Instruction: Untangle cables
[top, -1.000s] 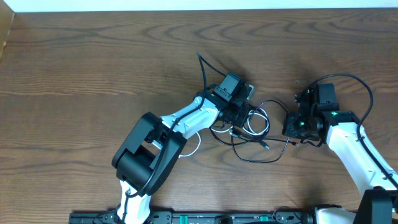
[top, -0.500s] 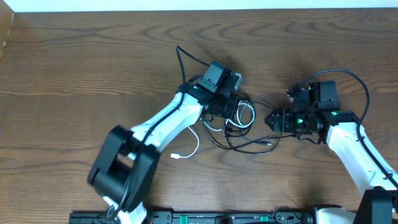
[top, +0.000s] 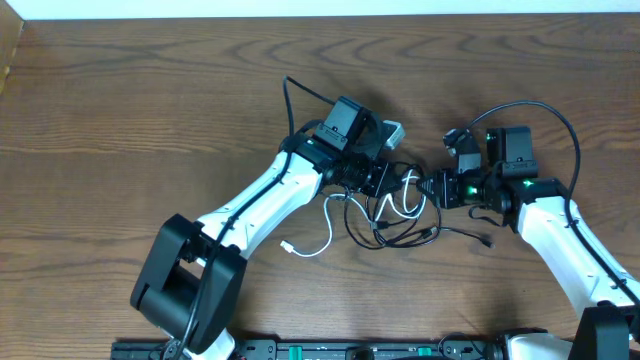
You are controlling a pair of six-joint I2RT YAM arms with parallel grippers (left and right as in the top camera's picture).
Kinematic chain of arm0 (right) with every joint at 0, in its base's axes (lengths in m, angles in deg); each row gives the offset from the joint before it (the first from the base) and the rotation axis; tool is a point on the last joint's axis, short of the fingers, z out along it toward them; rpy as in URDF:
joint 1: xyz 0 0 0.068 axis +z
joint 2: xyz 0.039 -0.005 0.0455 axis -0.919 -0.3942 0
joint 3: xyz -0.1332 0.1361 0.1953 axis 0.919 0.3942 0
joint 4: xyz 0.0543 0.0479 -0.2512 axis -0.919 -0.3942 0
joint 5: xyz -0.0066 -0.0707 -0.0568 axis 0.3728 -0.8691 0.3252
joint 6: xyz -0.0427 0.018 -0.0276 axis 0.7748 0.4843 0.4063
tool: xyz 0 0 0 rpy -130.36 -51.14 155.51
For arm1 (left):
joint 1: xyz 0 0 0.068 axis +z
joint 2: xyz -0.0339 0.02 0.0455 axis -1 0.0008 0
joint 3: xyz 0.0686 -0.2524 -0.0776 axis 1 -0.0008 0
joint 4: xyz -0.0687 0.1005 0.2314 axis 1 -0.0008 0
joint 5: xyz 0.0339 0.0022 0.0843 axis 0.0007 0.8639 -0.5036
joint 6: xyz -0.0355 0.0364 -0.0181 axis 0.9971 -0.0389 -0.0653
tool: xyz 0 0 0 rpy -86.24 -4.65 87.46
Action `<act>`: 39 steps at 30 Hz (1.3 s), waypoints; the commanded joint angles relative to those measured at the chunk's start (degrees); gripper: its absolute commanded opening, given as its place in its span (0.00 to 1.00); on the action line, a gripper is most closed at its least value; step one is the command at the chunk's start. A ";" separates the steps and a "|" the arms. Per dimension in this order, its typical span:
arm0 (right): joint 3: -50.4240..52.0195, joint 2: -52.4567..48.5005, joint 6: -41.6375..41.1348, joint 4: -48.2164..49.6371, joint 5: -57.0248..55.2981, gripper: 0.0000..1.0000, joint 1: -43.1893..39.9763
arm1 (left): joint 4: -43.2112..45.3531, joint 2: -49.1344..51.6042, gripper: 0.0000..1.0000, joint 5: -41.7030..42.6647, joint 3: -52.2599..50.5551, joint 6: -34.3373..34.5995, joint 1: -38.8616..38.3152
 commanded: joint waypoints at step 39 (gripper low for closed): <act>-0.81 -0.02 -2.01 0.94 -0.13 0.01 1.36 | -3.23 -8.22 0.65 -3.04 -0.07 -1.77 0.68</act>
